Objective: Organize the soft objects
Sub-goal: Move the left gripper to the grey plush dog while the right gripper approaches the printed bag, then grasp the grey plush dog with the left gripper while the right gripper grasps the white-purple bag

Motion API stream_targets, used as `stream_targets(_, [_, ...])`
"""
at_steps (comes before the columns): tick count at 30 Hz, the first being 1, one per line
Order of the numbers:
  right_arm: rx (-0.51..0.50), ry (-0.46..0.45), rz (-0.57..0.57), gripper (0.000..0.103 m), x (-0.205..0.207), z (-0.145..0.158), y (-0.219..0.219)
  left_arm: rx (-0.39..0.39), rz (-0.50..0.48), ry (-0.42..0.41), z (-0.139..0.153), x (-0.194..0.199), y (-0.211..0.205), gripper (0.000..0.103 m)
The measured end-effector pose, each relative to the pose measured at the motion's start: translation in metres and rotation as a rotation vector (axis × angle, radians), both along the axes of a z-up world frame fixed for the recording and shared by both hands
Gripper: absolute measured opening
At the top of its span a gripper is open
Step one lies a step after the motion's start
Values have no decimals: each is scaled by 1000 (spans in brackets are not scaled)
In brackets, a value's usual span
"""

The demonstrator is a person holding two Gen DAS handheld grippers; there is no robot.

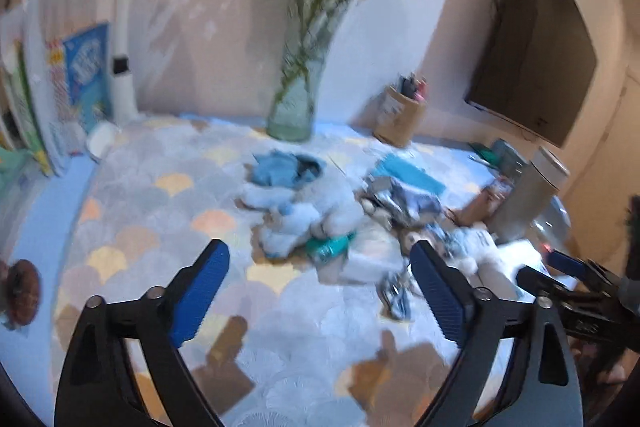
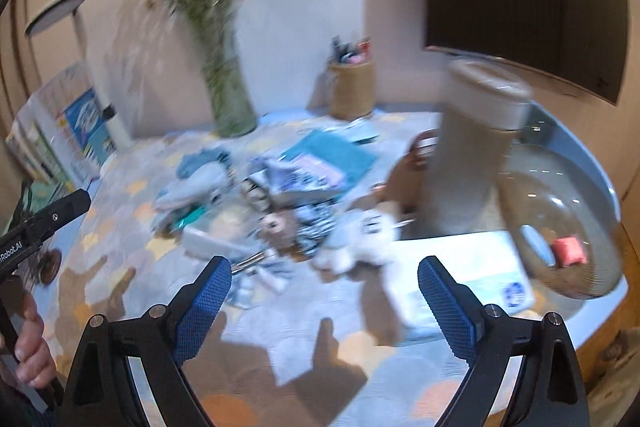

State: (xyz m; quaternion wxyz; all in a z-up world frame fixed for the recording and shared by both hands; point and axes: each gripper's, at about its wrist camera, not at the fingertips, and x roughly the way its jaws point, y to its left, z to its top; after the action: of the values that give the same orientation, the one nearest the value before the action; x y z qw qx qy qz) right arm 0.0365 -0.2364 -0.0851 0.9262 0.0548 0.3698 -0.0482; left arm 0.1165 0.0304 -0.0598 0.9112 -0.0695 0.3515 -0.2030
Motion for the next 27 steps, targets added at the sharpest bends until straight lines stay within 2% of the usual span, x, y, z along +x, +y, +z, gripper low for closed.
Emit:
stream_targets(2, [-11,25,16,94,10,-8,12,-15,-7,10,-7,1,2,93])
stream_targets(4, [-43,46,10,94,18,-14,20,11,-6,14,-11,4,2,93])
stream_targets(8, [-65,53,7,94,31,-12,25,64,-30,-41,1,7,-1,93])
stream_targets(11, [-92,45,17,94,44,-4,28,147,-99,-45,11,22,-14,97])
stream_targets(12, [-105,45,21,94,49,-1,28,198,-142,-40,12,30,-24,97])
stream_targets(15, [-171,39,44,94,74,12,31,268,-202,-59,10,50,-42,97])
stream_targets(19, [-200,55,63,94,99,12,27,297,-268,-14,-4,81,-65,97])
stream_targets(22, [-193,118,62,94,123,-6,17,310,-304,60,-23,110,-85,97])
stream_targets(25, [-134,182,81,94,142,-25,6,359,-277,108,-46,133,-97,96])
stream_targets(27, [-90,215,102,94,156,-37,1,354,-241,136,-55,145,-97,93])
